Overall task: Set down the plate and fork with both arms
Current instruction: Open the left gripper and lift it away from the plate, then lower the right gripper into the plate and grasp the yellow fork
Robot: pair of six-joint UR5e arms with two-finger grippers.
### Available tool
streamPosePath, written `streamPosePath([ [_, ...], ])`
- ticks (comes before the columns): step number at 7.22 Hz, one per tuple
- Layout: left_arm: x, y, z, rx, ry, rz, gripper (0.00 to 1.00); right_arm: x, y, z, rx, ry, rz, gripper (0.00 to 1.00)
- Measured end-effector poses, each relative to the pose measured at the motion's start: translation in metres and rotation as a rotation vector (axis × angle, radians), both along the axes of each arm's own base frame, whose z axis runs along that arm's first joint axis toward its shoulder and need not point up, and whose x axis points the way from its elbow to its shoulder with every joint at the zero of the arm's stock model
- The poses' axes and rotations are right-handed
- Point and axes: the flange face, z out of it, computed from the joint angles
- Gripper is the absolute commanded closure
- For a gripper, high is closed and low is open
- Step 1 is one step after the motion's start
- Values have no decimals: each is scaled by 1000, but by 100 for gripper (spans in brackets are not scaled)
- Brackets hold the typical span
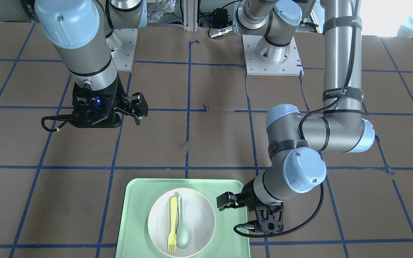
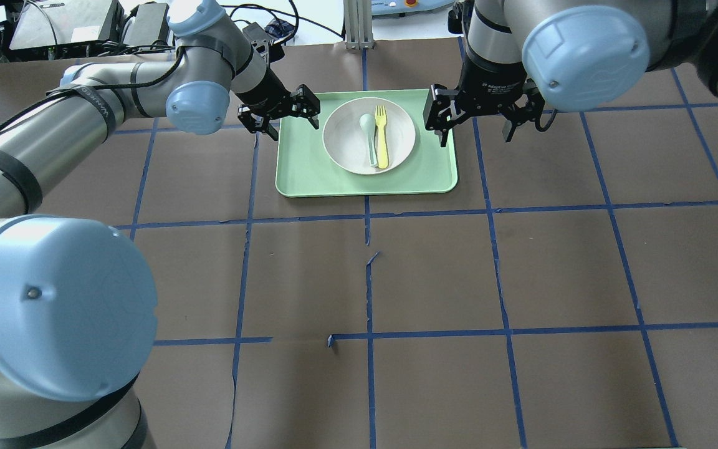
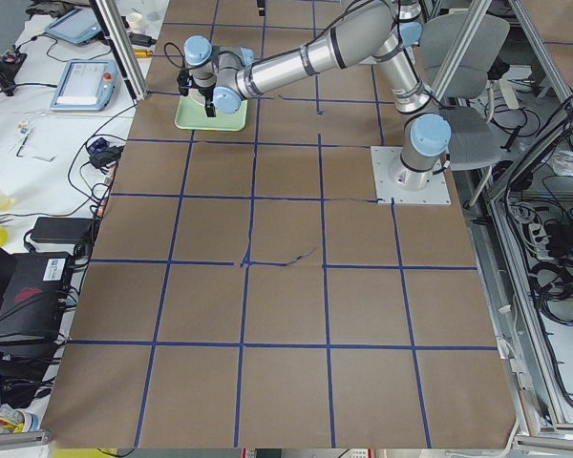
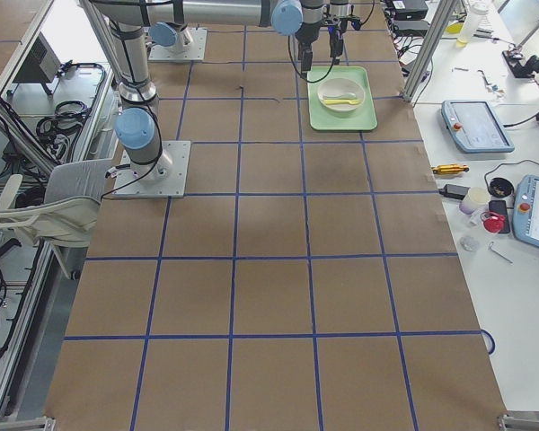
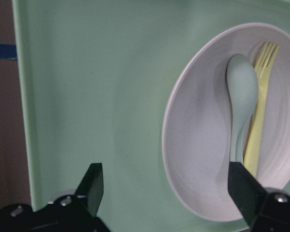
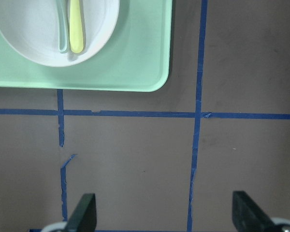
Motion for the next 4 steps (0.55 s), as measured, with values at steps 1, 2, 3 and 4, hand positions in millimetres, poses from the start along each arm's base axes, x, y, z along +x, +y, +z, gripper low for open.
streamPosePath([
  [1, 11, 19, 25, 54, -114, -21, 0, 4, -11, -6, -34, -31, -35, 0],
  [2, 18, 41, 51, 97, -183, -34, 0, 10, -25, -16, -76, -64, -82, 8],
  [3, 22, 63, 76, 137, -217, -42, 0, 14, -39, -29, -104, -82, -105, 30],
  [4, 25, 86, 102, 174, -234, -48, 0, 18, -50, -46, -112, -89, -109, 30],
])
